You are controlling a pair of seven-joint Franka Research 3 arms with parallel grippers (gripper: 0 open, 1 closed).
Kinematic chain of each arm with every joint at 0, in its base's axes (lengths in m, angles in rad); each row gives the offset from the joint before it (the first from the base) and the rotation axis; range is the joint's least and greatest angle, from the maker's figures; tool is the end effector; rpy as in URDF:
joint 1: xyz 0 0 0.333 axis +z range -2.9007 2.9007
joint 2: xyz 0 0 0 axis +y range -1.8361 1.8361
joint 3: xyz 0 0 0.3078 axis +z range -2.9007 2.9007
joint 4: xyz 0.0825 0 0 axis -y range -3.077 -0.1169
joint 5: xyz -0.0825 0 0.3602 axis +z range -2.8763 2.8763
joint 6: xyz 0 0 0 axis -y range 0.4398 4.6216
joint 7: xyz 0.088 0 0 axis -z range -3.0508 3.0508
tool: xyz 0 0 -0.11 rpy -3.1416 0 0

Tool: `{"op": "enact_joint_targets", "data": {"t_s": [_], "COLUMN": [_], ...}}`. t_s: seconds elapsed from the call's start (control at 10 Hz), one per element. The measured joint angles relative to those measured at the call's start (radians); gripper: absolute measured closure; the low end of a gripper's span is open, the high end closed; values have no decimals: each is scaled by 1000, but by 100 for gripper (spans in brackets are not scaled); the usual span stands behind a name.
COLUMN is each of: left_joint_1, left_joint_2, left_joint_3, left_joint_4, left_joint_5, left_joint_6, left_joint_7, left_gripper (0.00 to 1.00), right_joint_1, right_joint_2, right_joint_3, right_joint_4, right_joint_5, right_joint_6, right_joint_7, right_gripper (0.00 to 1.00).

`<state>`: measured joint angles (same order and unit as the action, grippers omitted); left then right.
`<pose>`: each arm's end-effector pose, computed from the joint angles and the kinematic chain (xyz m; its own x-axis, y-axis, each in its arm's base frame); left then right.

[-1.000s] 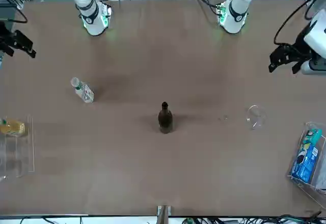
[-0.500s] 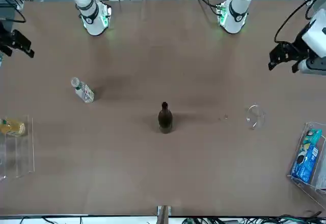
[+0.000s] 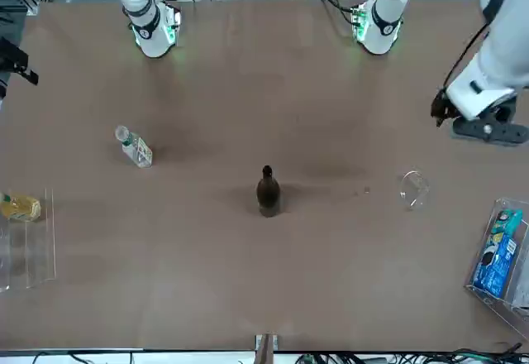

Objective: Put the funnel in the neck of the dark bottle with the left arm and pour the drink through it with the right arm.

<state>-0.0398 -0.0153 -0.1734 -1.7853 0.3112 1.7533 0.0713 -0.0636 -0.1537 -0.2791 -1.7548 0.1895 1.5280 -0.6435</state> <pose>0.5280 -0.0860 0.5445 0.9428 -0.3301 -0.0471 -0.3285 -0.8956 -0.3000 0.4543 -0.1500 0.6051 0.9534 0.2922 0.0755 0.3018 -0.9252 -0.2302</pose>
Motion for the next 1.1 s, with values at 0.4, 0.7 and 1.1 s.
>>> {"op": "enact_joint_targets", "data": {"t_s": [0.4,0.7,1.1], "left_joint_1": [16,17,42], "left_joint_2": [-18,165,328], "left_joint_3": [25,41,89], "left_joint_4": [-311,-271,-230], "left_joint_5": [85,226,265], "left_joint_6": [327,413,533], "left_joint_7": [-97,-272,-361], "left_gripper": [4,4,4], "right_joint_1": [-5,-6,-11], "right_joint_2": [3,22,207], "right_joint_3": [-173,-262,-313], "right_joint_4": [-121,-244,-301], "right_joint_5": [134,263,481], "right_joint_6": [52,140,139], "right_joint_7": [-533,-986,-1422], "right_gripper": [0,0,0]}}
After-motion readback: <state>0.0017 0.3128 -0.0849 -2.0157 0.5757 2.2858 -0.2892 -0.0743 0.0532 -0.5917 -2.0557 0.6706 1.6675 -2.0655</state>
